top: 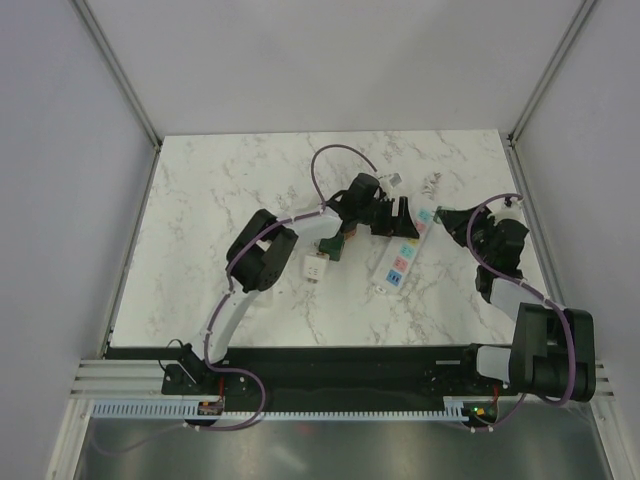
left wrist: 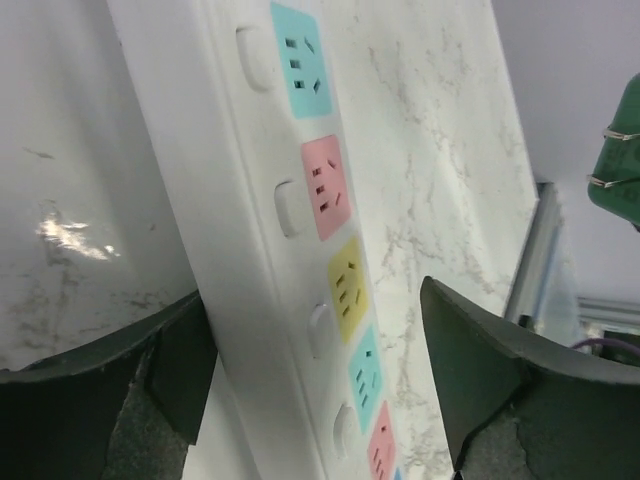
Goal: Pull the plug off the socket
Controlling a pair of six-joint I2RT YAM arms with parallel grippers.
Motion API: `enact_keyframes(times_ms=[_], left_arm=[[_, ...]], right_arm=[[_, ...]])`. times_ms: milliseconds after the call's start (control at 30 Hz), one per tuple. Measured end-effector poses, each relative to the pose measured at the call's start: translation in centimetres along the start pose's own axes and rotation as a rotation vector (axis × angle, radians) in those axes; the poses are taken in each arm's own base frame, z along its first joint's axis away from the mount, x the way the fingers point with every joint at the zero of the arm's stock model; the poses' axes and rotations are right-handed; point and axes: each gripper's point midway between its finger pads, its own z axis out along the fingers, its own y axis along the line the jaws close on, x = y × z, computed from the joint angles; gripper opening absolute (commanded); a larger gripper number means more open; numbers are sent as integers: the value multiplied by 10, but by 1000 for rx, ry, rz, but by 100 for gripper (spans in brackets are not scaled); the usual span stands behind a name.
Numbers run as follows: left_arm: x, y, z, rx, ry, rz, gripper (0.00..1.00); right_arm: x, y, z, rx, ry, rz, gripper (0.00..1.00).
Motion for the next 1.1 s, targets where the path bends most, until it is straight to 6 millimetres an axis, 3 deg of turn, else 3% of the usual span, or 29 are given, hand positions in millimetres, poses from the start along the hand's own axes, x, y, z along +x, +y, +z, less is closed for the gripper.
enact_keyframes(times_ms=[200, 333, 500, 667, 867, 967, 1100], left_arm=[[-10, 15, -15, -170, -29, 83, 86], [-16, 23, -34, -275, -56, 137, 85], [-27, 19, -64, -361, -110, 201, 85], [-34, 3, -107, -399, -206, 274, 85], [-47, -19, -162, -420, -397, 358, 86], [-51, -15, -183, -453, -476, 362, 86], [-55, 17, -214, -551, -552, 330, 86]], right_arm=[[5, -4, 4, 0, 15, 9, 0], [9, -7, 5, 2, 32, 17, 0], [22, -9, 7, 12, 72, 9, 0], [47, 2, 18, 8, 172, -50, 0], [87, 34, 38, -42, 305, -182, 0], [115, 47, 49, -66, 386, -244, 0], [157, 56, 58, -81, 496, -311, 2]])
